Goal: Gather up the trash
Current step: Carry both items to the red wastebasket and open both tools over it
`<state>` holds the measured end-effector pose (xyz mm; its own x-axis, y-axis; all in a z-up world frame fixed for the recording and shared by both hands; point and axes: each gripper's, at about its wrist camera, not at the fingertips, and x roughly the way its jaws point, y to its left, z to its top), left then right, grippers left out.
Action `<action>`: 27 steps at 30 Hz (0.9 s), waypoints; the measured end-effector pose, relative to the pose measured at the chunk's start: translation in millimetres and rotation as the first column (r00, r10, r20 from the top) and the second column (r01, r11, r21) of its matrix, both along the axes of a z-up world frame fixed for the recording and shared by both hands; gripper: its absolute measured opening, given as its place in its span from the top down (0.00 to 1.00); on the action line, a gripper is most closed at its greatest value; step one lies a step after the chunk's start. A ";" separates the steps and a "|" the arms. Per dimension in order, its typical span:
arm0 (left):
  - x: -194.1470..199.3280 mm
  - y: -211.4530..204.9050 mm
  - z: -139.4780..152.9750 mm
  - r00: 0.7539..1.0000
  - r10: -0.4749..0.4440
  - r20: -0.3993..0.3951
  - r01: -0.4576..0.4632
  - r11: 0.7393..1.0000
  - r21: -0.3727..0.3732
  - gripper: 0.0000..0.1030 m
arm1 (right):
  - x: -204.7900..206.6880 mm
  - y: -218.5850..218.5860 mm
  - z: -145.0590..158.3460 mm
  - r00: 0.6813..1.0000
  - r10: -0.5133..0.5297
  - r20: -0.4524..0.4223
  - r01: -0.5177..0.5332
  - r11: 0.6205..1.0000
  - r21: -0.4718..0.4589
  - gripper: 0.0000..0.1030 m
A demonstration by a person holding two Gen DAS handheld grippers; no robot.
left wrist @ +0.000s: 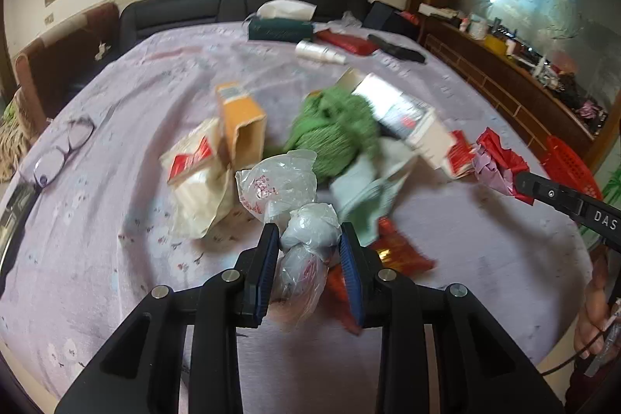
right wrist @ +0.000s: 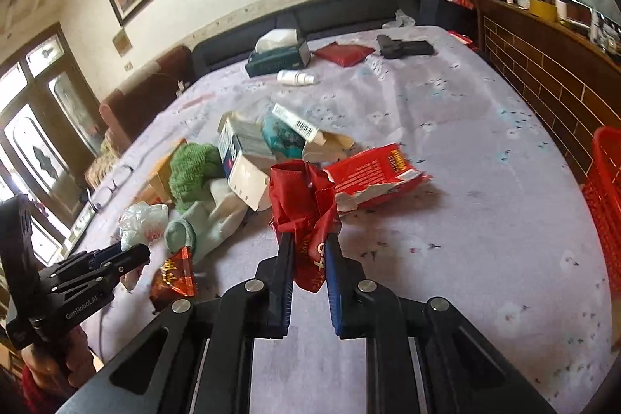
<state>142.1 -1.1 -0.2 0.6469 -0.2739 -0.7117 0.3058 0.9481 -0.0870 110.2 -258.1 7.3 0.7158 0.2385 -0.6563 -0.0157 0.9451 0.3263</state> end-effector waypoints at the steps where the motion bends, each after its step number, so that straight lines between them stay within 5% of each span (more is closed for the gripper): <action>1: -2.3 -3.4 4.9 1.000 -0.011 0.010 0.011 1.000 -0.002 0.71 | -2.8 -3.2 2.2 1.000 -0.006 0.006 0.006 1.000 0.007 0.85; 8: -10.1 -51.6 33.0 0.990 -0.131 0.046 0.132 0.991 -0.011 0.71 | -33.2 -46.2 21.7 0.994 -0.095 0.061 0.091 0.994 0.058 0.84; 12: -21.7 -105.9 49.0 0.965 -0.252 0.077 0.253 0.967 -0.005 0.71 | -58.6 -92.5 32.5 0.975 -0.205 0.090 0.198 0.977 0.079 0.84; 19: -33.2 -220.1 69.9 0.883 -0.462 0.082 0.467 0.882 -0.056 0.71 | -106.8 -194.5 43.1 0.889 -0.447 0.099 0.438 0.893 0.104 0.84; 27: -28.1 -356.1 71.1 0.789 -0.614 0.027 0.613 0.783 -0.109 0.70 | -135.6 -279.0 43.4 0.815 -0.572 0.095 0.556 0.817 0.154 0.84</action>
